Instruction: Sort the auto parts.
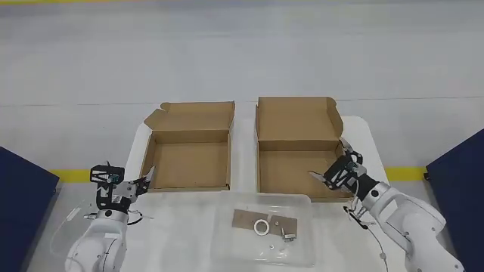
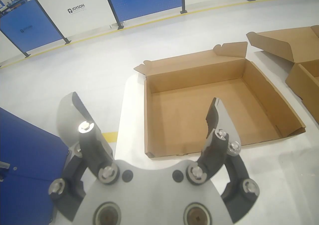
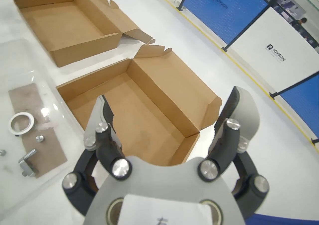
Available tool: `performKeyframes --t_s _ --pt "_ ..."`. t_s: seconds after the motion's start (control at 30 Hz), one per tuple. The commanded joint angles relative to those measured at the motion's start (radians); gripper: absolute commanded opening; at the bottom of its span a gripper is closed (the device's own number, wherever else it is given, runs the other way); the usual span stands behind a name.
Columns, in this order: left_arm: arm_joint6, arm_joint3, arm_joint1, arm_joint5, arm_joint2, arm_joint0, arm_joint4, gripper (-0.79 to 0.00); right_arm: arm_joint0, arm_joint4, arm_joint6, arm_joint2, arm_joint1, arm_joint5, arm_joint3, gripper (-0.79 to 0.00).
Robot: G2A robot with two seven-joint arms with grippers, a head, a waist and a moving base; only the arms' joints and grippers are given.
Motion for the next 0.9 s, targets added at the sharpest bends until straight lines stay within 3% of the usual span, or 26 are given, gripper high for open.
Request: performKeyframes --t_s 0.0,0.23,0.37,0.5,0.67,0.87 --pt "0.0 0.0 0.0 0.0 0.0 0.0 0.0 0.0 0.0 0.0 0.0 0.0 0.0 0.002 0.0 0.0" --pt "0.0 0.0 0.0 0.0 0.0 0.0 0.0 0.0 0.001 -0.016 0.002 -0.007 0.001 -0.011 -0.009 0.0" --pt "0.0 0.0 0.0 0.0 0.0 0.0 0.0 0.0 0.007 -0.084 0.014 -0.017 0.011 -0.109 -0.076 0.0" --pt "0.0 0.0 0.0 0.0 0.0 0.0 0.0 0.0 0.028 -0.121 0.084 -0.034 0.021 -0.245 -0.133 0.0" --pt "0.0 0.0 0.0 0.0 0.0 0.0 0.0 0.0 0.069 -0.106 0.255 -0.061 0.027 -0.351 -0.183 0.0" --pt "0.0 0.0 0.0 0.0 0.0 0.0 0.0 0.0 0.076 -0.096 0.282 -0.067 0.027 -0.365 -0.189 0.0"
